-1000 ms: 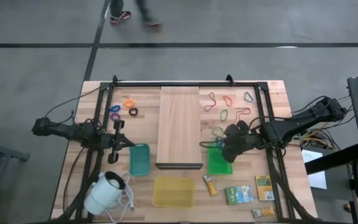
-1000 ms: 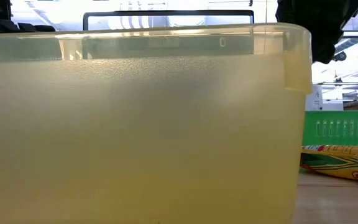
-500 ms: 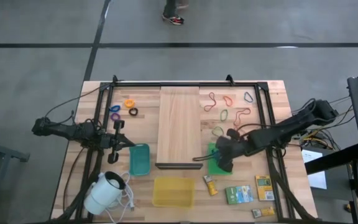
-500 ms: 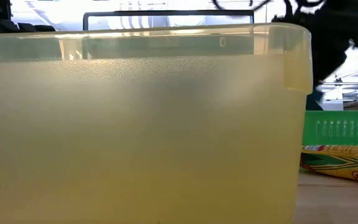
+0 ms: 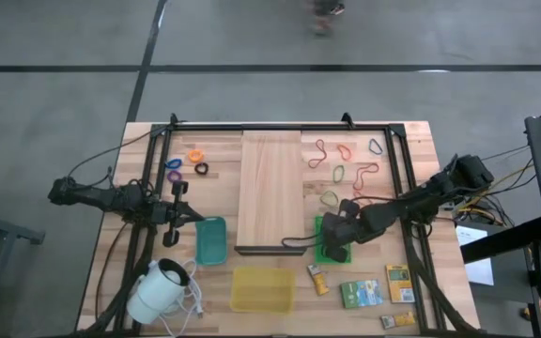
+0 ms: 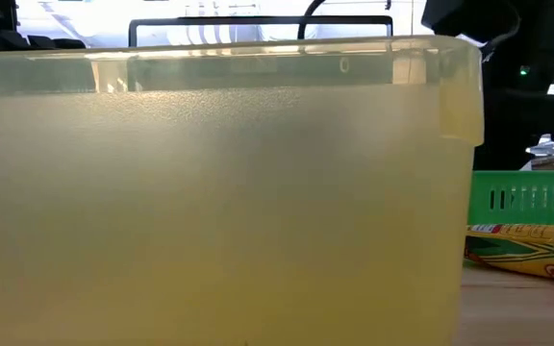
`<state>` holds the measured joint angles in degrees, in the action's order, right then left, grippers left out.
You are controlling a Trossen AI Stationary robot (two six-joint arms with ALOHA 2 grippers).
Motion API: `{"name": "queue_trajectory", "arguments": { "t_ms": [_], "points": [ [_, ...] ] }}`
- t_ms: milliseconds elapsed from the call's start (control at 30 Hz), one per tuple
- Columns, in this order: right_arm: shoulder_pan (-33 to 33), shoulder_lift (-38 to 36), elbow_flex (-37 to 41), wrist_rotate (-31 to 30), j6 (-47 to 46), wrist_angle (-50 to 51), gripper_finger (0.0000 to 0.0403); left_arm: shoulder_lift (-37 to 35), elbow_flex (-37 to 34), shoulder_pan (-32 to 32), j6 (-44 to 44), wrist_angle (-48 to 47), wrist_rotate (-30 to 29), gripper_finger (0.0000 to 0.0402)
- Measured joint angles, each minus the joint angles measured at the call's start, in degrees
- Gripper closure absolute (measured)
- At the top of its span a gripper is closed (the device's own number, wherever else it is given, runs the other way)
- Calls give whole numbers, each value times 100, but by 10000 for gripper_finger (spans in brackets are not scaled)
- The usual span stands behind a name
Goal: Pick & Place Office Desk Supplies
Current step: Put the thick blue rubber band into the green bin
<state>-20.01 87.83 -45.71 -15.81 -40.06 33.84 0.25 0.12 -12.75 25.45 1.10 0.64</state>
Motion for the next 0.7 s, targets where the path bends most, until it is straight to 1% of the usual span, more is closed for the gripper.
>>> {"name": "queue_trajectory", "arguments": {
  "t_ms": [200,433,600,700],
  "points": [
    [2,-76,0,-20,-286,-12,360,0,0,0,2,0,0,390],
    [0,-59,0,-22,-325,-31,324,0,-2,4,1,0,-2,390],
    [0,-61,0,-24,-612,-63,302,0,-1,4,1,0,0,390],
    [0,-61,2,-24,-627,-79,284,0,0,4,0,0,0,390]
  ]
}}
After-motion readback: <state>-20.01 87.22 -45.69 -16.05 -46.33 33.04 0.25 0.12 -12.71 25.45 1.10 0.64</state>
